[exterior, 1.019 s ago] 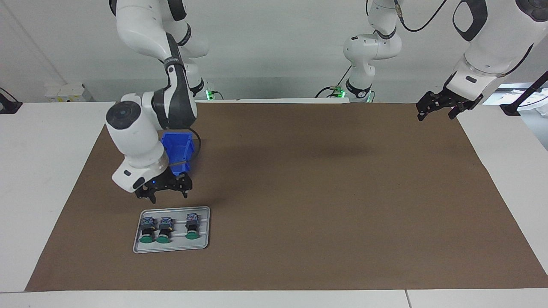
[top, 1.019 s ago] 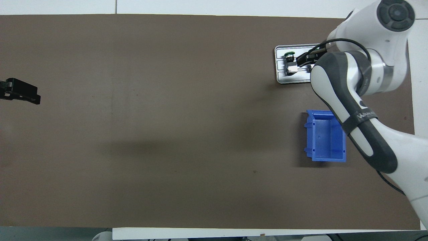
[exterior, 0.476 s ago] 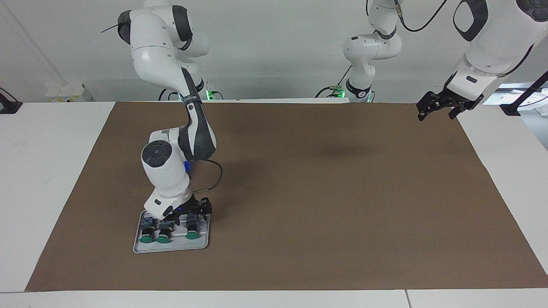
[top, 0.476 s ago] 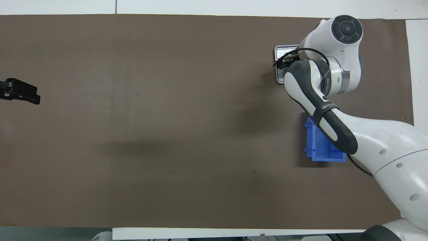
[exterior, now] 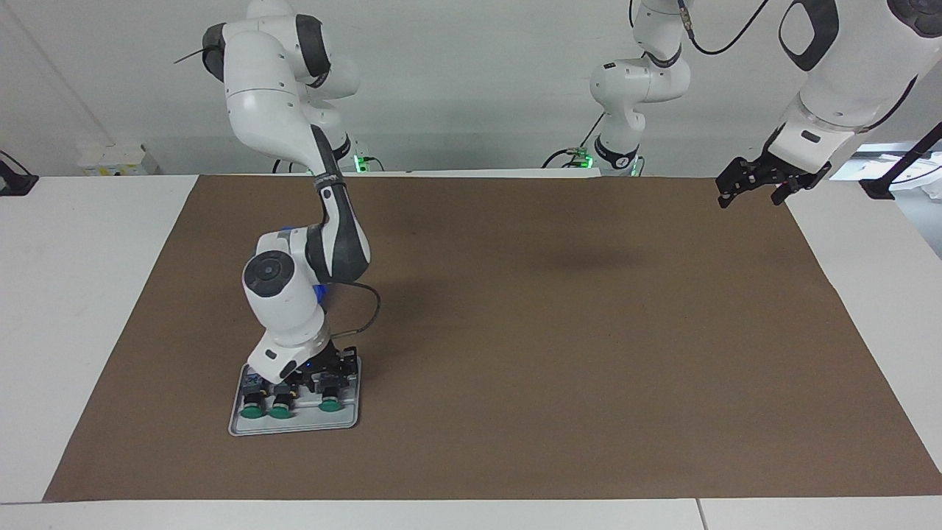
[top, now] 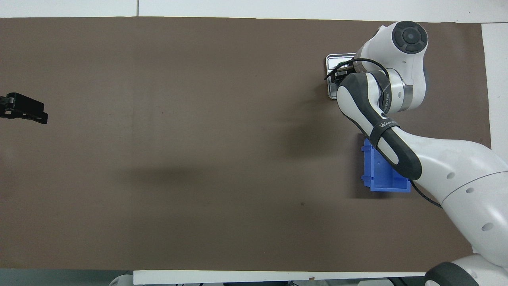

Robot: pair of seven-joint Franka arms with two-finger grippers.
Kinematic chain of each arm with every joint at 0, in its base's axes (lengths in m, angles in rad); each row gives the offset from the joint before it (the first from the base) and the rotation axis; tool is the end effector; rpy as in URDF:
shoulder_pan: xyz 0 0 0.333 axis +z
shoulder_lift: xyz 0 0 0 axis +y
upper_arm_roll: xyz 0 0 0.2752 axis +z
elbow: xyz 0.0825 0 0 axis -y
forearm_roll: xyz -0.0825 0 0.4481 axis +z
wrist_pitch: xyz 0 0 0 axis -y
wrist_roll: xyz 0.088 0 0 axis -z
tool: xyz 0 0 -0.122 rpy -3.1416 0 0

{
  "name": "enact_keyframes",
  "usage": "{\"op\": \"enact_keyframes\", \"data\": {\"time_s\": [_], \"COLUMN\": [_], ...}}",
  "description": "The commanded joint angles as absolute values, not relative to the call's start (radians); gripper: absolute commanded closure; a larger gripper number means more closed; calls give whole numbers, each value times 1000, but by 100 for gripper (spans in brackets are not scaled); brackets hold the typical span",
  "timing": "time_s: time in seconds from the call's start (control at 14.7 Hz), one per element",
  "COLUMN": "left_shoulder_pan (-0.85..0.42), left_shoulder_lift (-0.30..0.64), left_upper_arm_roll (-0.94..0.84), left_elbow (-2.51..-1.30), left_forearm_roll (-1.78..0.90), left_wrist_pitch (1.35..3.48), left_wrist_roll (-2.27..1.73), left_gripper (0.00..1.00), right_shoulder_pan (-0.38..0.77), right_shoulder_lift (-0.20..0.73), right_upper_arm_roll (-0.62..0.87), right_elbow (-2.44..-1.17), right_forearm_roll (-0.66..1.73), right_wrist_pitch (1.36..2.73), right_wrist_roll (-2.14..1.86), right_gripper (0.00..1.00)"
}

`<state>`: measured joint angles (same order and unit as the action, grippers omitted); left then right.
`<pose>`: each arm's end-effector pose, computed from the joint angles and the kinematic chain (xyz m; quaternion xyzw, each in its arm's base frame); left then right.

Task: Place and press button with both arms
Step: 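Lift the green button and carry it toward the table center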

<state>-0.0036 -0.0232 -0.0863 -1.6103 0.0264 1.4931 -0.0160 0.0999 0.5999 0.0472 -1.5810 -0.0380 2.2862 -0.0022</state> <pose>0.5995 -0.0511 0.5555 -0.9981 0.0364 0.0462 0.0167 0.7310 0.1041 0.2128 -0.9953 -0.0813 -0.0530 0.0019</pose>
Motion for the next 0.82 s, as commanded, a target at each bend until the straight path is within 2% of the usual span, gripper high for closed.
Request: {"op": "enact_keyframes", "data": {"time_s": [0.0, 0.14, 0.34, 0.48, 0.75], "left_shoulder_pan": [0, 0, 0, 0, 0], "left_shoulder_lift": [-38, -38, -38, -38, -38], "left_upper_arm_roll": [-86, -86, -86, -86, -86], "left_elbow": [-1621, -1621, -1621, -1621, -1621], "left_forearm_roll": [32, 32, 32, 32, 32], "left_wrist_pitch": [1485, 1485, 1483, 1483, 1486], "left_wrist_roll": [-2, -2, -2, -2, -3], "left_gripper": [0, 0, 0, 0, 0], "right_shoulder_pan": [89, 98, 139, 210, 339], "right_shoulder_lift": [611, 618, 606, 571, 563], "right_upper_arm_roll": [57, 57, 58, 57, 58], "right_elbow": [-1552, -1493, -1393, -1390, -1391], "right_forearm_roll": [-29, -29, -26, -38, -28], "right_wrist_pitch": [2252, 2195, 2045, 2008, 1939], "right_wrist_roll": [-9, 1, 113, 275, 593], "right_gripper": [87, 100, 100, 100, 100]}}
